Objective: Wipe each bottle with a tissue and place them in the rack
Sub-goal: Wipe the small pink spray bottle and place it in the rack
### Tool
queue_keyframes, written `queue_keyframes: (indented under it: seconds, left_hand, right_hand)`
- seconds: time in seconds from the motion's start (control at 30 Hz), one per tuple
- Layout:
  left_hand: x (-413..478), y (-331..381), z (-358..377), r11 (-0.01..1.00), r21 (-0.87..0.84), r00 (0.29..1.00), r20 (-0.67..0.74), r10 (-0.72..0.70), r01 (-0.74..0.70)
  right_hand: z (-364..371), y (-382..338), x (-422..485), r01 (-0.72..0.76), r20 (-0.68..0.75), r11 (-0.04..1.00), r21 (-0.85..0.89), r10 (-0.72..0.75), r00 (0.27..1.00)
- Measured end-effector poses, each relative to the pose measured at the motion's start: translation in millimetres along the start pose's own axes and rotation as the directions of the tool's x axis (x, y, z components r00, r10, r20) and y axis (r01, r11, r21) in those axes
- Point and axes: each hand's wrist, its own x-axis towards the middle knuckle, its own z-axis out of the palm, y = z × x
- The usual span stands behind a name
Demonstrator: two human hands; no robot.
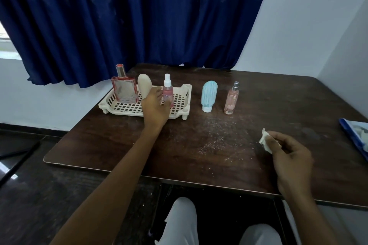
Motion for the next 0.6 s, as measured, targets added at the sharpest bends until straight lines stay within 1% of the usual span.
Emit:
queue_keyframes:
  seconds: [0.07, 0.13, 0.17, 0.27, 0.37, 0.43, 0.5, 0.53, 0.6]
  left_hand:
    - [-13.1, 5.7, -6.7, 1.000, -0.024, 1.000, -0.028, -0.001, 0.000]
    - [-32.8, 16.1, -12.2, 0.996, -0.081, 0.997, -0.065, 0.040, -0.045]
    - [-42.5, 24.1, -13.3, 0.989, -0.122, 0.995, -0.060, 0.074, -0.081]
    - [-57.7, 51.3, -0.1, 0.958, -0.214, 0.978, 0.051, 0.203, -0.188]
    - [-59.9, 79.7, 25.2, 0.929, -0.279, 0.940, 0.169, 0.296, -0.243]
    - [-59.1, 91.6, 45.3, 0.917, -0.256, 0.907, 0.216, 0.362, -0.305]
    - [-58.4, 99.4, 64.7, 0.905, -0.194, 0.869, 0.261, 0.420, -0.379]
    - [-58.1, 102.1, 73.5, 0.900, -0.176, 0.861, 0.267, 0.433, -0.398]
    - [-56.9, 106.2, 86.8, 0.904, -0.161, 0.866, 0.261, 0.426, -0.396]
  right_hand:
    - [-1.5, 0.4, -1.0, -0.002, -0.003, 1.000, -0.002, 0.002, 1.000]
    - [-2.7, -0.3, -3.2, -0.002, 0.000, 1.000, 0.007, 0.002, 1.000]
    - [-3.2, -0.3, -3.9, 0.005, 0.006, 1.000, 0.008, -0.005, 1.000]
    - [-3.9, -2.8, -4.4, 0.013, 0.028, 1.000, -0.004, -0.013, 1.000]
    - [-4.3, -4.3, -5.5, 0.019, 0.032, 1.000, -0.009, -0.019, 0.999]
    - [-4.5, -6.1, -8.2, 0.025, 0.027, 1.000, -0.010, -0.025, 0.999]
    - [-5.9, -7.4, -9.6, 0.020, 0.025, 1.000, -0.012, -0.019, 0.999]
    - [-6.7, -7.9, -9.6, 0.016, 0.027, 1.000, -0.012, -0.015, 1.000]
    - [-8.3, -7.8, -10.0, 0.022, 0.032, 1.000, -0.013, -0.022, 0.999]
